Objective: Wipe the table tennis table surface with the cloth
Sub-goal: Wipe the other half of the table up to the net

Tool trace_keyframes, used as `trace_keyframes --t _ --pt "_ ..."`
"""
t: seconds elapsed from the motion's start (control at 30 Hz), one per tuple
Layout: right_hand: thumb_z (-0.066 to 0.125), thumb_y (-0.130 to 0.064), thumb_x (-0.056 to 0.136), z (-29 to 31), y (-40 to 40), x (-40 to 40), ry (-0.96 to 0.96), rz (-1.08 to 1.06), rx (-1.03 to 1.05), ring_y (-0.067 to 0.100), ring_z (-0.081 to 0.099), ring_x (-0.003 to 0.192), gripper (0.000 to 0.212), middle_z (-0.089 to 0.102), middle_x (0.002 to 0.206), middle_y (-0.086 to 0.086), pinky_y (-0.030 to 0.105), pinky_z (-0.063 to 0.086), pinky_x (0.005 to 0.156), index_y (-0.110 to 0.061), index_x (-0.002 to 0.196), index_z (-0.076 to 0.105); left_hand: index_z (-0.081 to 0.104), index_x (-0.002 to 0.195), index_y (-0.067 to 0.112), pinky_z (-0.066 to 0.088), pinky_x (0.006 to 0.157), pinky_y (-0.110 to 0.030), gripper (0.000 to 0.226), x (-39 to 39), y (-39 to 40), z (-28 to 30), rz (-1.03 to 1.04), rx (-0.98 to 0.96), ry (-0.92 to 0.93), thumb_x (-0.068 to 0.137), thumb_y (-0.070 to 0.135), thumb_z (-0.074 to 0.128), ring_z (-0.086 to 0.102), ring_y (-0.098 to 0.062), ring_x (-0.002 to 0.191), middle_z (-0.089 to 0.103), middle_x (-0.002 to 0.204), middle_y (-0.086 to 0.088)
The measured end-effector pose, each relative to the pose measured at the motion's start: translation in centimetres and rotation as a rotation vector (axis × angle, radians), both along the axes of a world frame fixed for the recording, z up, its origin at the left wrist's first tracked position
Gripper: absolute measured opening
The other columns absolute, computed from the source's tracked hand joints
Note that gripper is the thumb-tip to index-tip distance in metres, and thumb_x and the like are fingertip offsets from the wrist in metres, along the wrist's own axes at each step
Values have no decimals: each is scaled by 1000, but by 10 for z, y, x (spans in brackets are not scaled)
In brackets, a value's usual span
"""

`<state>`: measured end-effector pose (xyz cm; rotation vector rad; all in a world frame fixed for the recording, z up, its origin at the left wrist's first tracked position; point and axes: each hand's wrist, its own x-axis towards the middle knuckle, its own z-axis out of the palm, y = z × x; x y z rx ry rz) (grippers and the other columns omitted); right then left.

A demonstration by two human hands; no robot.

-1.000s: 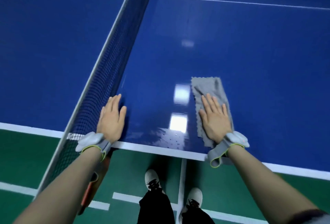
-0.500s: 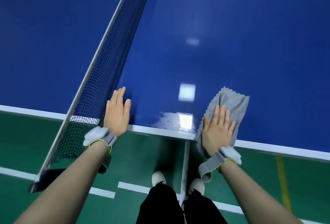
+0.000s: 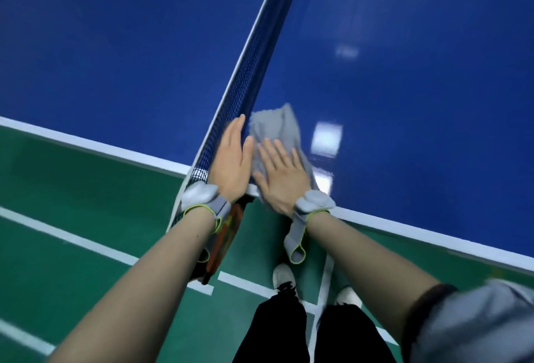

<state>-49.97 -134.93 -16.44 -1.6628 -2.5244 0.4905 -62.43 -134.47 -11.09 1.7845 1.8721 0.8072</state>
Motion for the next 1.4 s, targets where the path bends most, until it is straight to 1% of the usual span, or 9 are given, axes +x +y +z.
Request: trace_keyframes --t 0.13,0.3,0.4,0.53,0.6,0.67,0.87,1.1,1.4 --pt "4 -49 88 -2 -1 -13 -35 160 25 17 13 145 72 19 156 3 38 5 116 -14 149 20 25 145 10 8 106 -8 47 -8 -15 -7 -24 -50 29 100 27 30 22 -14 139 28 151 -7" --pt "-6 -53 87 -7 -4 0 -58 263 28 16 0 146 77 4 159 3 36 -3 116 -12 151 5 24 145 10 13 112 -19 49 -5 -22 -3 -58 -70 106 100 30 29 21 -15 140 26 151 -7" --pt "10 -49 97 -7 -12 27 -78 400 27 16 -1 146 66 2 159 2 35 -6 115 -13 151 3 25 145 10 14 111 -21 49 0 -29 0 -31 -65 157 100 31 28 23 -17 140 28 151 -8" --pt "25 -45 96 -10 -23 78 -55 667 59 21 29 140 59 35 151 4 38 11 113 -14 145 34 26 144 11 15 112 -27 57 8 -41 1 51 -103 215 95 40 23 23 -21 140 29 150 -11" --pt "27 -44 95 -12 -27 113 -88 780 57 21 34 138 58 37 149 2 39 14 112 -13 141 42 26 144 11 15 114 -35 59 20 -47 0 90 -133 221 94 40 23 20 -24 142 29 150 -12" --pt "26 -43 96 -9 -30 158 -102 847 57 20 30 140 56 34 151 0 38 12 113 -14 142 40 26 144 10 17 115 -42 58 45 -51 1 131 -142 203 94 39 24 18 -25 142 29 150 -12" --pt "21 -43 100 -2 -51 306 -163 840 26 16 14 144 52 19 156 -3 38 5 116 -22 148 27 23 146 14 13 116 -41 49 135 -44 -4 144 -168 153 100 31 30 15 -21 143 25 152 -7" --pt "24 -39 100 7 -93 477 -237 769 25 15 17 144 48 17 157 -6 38 7 117 -28 147 28 23 146 15 11 117 -38 49 230 -6 -3 22 -144 123 100 31 28 13 -18 144 25 153 -4" --pt "27 -39 98 7 -93 484 -236 822 80 16 17 144 50 17 157 -6 39 6 117 -35 148 22 19 147 18 8 117 -35 50 227 14 2 -19 -111 156 100 33 26 9 -14 144 21 154 0"
